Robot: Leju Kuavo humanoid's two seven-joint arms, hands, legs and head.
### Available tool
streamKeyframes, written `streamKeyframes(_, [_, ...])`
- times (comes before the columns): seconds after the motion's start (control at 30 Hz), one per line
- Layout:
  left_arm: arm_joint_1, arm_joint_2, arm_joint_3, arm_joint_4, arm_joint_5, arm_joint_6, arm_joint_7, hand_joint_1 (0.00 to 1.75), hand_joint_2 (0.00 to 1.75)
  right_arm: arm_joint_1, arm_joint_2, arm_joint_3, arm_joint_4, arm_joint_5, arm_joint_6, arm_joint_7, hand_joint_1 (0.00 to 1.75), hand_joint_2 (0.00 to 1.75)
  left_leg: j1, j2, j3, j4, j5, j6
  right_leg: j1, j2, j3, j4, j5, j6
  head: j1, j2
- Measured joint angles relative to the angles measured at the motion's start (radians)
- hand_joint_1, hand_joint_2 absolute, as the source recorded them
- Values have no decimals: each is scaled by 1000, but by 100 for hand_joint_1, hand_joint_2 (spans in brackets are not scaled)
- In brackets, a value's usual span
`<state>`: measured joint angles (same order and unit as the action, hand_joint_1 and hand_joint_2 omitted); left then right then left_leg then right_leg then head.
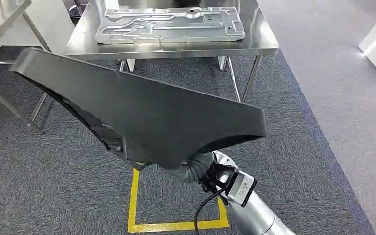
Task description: Take the parts from the cabinet and place them on the table.
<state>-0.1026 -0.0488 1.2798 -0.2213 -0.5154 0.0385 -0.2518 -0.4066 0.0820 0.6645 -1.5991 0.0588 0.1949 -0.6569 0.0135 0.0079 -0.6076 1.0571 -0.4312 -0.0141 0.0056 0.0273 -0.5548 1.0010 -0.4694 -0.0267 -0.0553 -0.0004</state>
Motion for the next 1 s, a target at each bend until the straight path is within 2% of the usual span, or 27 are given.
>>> streamKeyframes(0.03, [-1, 1, 0, 0, 0, 0, -1, 0, 175, 0, 0, -1, 0, 2, 0, 0, 175, 175, -6, -5, 16, -31, -14, 7, 6, 1, -1, 3, -5, 6, 0, 0])
streamKeyframes(0.07, [-3, 1, 0, 0, 0, 0, -2, 0, 175, -1, 0, -2, 0, 2, 0, 1, 175, 175, -7, -5, 21, -45, -18, 12, 6, 5, -7, 6, -6, 10, 0, 0])
streamKeyframes(0.13, [-2, 1, -1, 0, 0, 0, -2, 0, 175, 1, 0, -5, 0, 5, 0, 1, 175, 175, -11, -5, 16, -43, -20, 20, 2, 4, -7, 3, -6, 19, 0, 0])
streamKeyframes(0.17, [-3, 0, -1, 0, 0, 0, -2, 0, 175, -1, 0, -5, -1, 5, 0, 1, 175, 175, -4, -5, 19, -49, -18, 26, 5, 5, -5, 3, -9, 25, 0, 0])
streamKeyframes(0.2, [-3, -1, -2, 0, 0, 0, -2, 0, 175, 0, 0, -6, -2, 5, -1, 1, 175, 175, -1, -3, 27, -56, -15, 31, 1, -2, -6, 14, -17, 33, 0, 0])
streamKeyframes(0.23, [-3, -1, -2, 0, 1, 0, -2, 0, 175, -2, 0, -6, -2, 5, -1, 0, 175, 175, -1, -3, 30, -58, -17, 35, 1, -10, -22, 49, -36, 40, 0, 0])
streamKeyframes(0.3, [-3, -1, -2, 0, 1, 0, -2, 0, 175, 0, -1, -7, -3, 5, -1, 0, 175, 175, -2, 0, 33, -58, -23, 43, -6, -14, -106, 201, -104, 51, 0, 0])
streamKeyframes(0.33, [-3, 0, -2, 0, 1, 0, -2, 0, 175, 3, -3, -7, -3, 5, -1, 0, 175, 175, -2, 0, 34, -57, -25, 44, -9, -14, -151, 275, -127, 54, 0, 0])
streamKeyframes(0.37, [-3, 0, -2, 0, 1, 0, -2, 0, 175, 5, -3, -7, -3, 5, -1, -1, 175, 175, -2, 0, 37, -57, -28, 44, -12, -15, -183, 321, -128, 57, 0, 0])
streamKeyframes(0.4, [-2, 0, -2, 0, 1, 0, -2, 0, 175, 6, -4, -7, -3, 5, -1, -1, 175, 175, -2, 0, 42, -57, -32, 43, -15, -17, -188, 309, -100, 59, 0, 0])
streamKeyframes(0.43, [-2, 0, -2, 0, 1, 0, -2, 0, 175, 6, -4, -7, -3, 6, -1, -1, 175, 175, -2, 0, 49, -57, -37, 41, -17, -18, -168, 256, -56, 58, 0, 0])
streamKeyframes(0.5, [-2, -1, -2, 0, 2, 0, -2, 0, 175, 5, -4, -7, -3, 6, -1, -1, 175, 175, -2, -1, 69, -57, -49, 35, -17, -25, -87, 73, 48, 51, 0, 0])
streamKeyframes(0.53, [-2, -1, -2, 0, 1, 0, -2, 0, 175, 5, -4, -7, -3, 6, -1, -1, 175, 175, -4, -1, 72, -57, -55, 29, -12, -29, -61, 27, 44, 45, 0, 0])
streamKeyframes(0.57, [-4, -1, -2, 0, 1, 0, -2, 0, 175, 4, -4, -7, -3, 6, -1, -1, 175, 175, -7, -1, 70, -53, -59, 22, -8, -27, -59, 9, 40, 41, 0, 0])
streamKeyframes(0.63, [-4, -1, -2, 0, 1, 0, -1, 0, 175, 4, -4, -8, -3, 6, -1, -2, 175, 175, -4, 3, 74, -60, -63, 11, -3, -24, -61, 14, 33, 30, 0, 0])
streamKeyframes(0.67, [-5, -1, -2, 0, 1, 0, -1, 0, 175, 4, -4, -8, -4, 7, -2, -2, 175, 175, -4, 5, 78, -63, -65, 6, -4, -22, -58, 11, 33, 24, 0, 0])
streamKeyframes(0.7, [-7, 0, -2, 0, 2, 0, -1, 0, 175, 5, -3, -8, -7, 7, -2, -2, 175, 175, -1, 3, 79, -57, -74, 0, -15, -21, -46, -2, 36, 18, 0, 0])
streamKeyframes(0.73, [-7, 0, -2, 0, 1, -1, -1, 0, 175, 4, -2, -8, -7, 8, -2, -3, 175, 175, 0, 2, 72, -30, -85, -3, -13, -21, -38, -7, 33, 12, 0, 0])
streamKeyframes(0.77, [-7, 0, -2, 0, 0, -1, -1, 0, 175, 3, -1, -8, -8, 8, -2, -3, 175, 175, 0, 2, 42, 31, -114, -6, -12, -22, -34, -7, 29, 5, 0, 0])
streamKeyframes(0.83, [-5, 3, -2, 0, 0, -2, -1, 0, 175, 7, -2, -8, -7, 8, -3, -3, 175, 175, 1, 1, -57, 206, -179, -13, -10, -22, -25, -6, 20, 0, 0, 0])
streamKeyframes(0.87, [-2, 3, -2, 0, 0, -3, 0, 0, 175, 9, -2, -9, -7, 8, -3, -3, 175, 175, 1, 1, -93, 258, -185, -16, -10, -20, -21, -6, 15, 0, 0, 0])
streamKeyframes(0.9, [-1, 3, -2, 0, 0, -4, 1, 0, 175, 10, -2, -9, -7, 8, -5, -5, 175, 175, 1, 1, -108, 263, -166, -16, -10, -18, -14, -6, 11, 1, 0, 0])
streamKeyframes(0.93, [0, 3, -2, 0, 0, -6, 1, 0, 175, 10, -3, -9, -7, 8, -6, -5, 175, 175, 2, 1, -99, 219, -122, -16, -10, -15, -6, -5, 5, 3, 0, 0])
streamKeyframes(1.0, [0, 6, -2, 0, 0, -7, 1, 0, 175, 10, -3, -10, -6, 8, -9, -5, 175, 175, 5, 1, -30, 39, -6, -13, -10, -13, 15, -3, -11, 9, 0, 0])
